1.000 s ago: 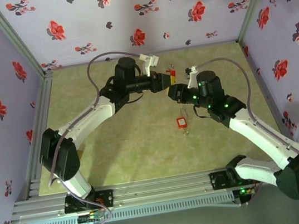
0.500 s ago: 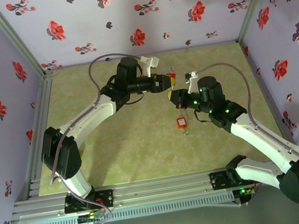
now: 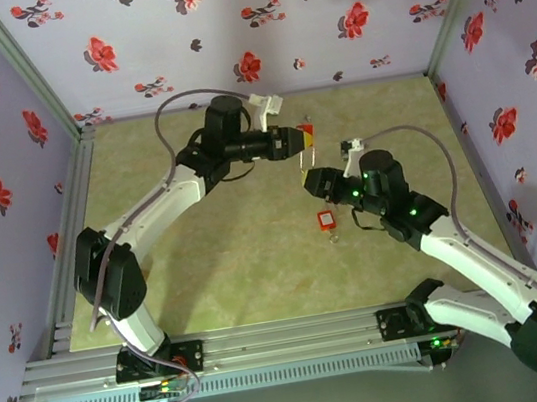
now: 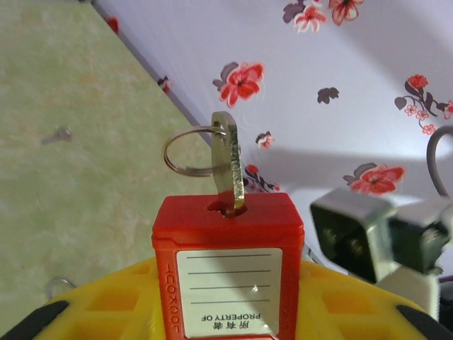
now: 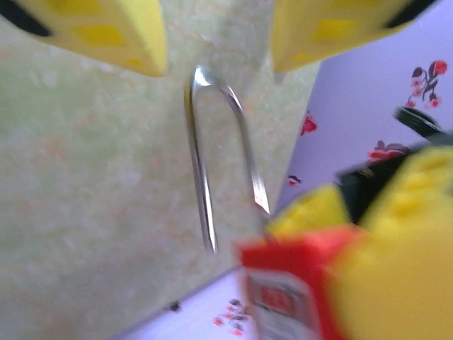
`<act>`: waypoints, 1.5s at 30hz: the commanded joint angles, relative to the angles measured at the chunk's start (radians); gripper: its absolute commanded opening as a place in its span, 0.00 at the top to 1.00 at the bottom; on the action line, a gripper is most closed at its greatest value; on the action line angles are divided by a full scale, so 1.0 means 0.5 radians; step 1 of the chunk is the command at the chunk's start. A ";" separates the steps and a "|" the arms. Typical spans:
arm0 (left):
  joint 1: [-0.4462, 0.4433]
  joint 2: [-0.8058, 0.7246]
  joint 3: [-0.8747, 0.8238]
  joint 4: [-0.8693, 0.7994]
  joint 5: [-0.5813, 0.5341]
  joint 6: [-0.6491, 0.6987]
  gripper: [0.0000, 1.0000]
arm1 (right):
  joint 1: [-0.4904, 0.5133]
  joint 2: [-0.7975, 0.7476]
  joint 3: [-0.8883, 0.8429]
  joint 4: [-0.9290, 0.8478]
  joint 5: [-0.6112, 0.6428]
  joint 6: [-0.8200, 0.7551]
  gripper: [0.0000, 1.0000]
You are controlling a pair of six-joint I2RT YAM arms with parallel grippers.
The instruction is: Unlock with the key
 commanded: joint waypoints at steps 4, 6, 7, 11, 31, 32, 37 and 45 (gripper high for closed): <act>0.045 -0.095 0.066 -0.309 -0.014 0.559 1.00 | -0.116 -0.078 0.132 -0.577 0.219 0.075 0.37; 0.048 -0.116 0.039 -0.456 -0.044 0.769 1.00 | -0.152 -0.142 0.143 -0.601 0.230 0.086 0.30; 0.054 -0.121 0.026 -0.515 -0.058 0.844 1.00 | -0.166 -0.169 0.143 -0.606 0.243 0.091 0.27; 0.061 -0.132 -0.020 -0.693 -0.102 1.211 1.00 | -0.228 -0.228 0.143 -0.651 0.252 0.104 0.20; -0.039 0.202 -0.177 -0.913 -0.646 2.087 1.00 | -0.283 -0.340 0.143 -0.889 0.275 0.203 0.18; -0.067 0.222 -0.202 -0.901 -0.675 2.115 1.00 | -0.286 -0.357 0.141 -0.901 0.283 0.206 0.18; -0.204 0.309 -0.329 -0.809 -0.792 2.178 1.00 | -0.292 -0.425 0.137 -0.979 0.306 0.220 0.18; -0.424 0.349 -0.464 -0.810 -0.962 2.241 1.00 | -0.295 -0.466 0.123 -1.022 0.308 0.233 0.18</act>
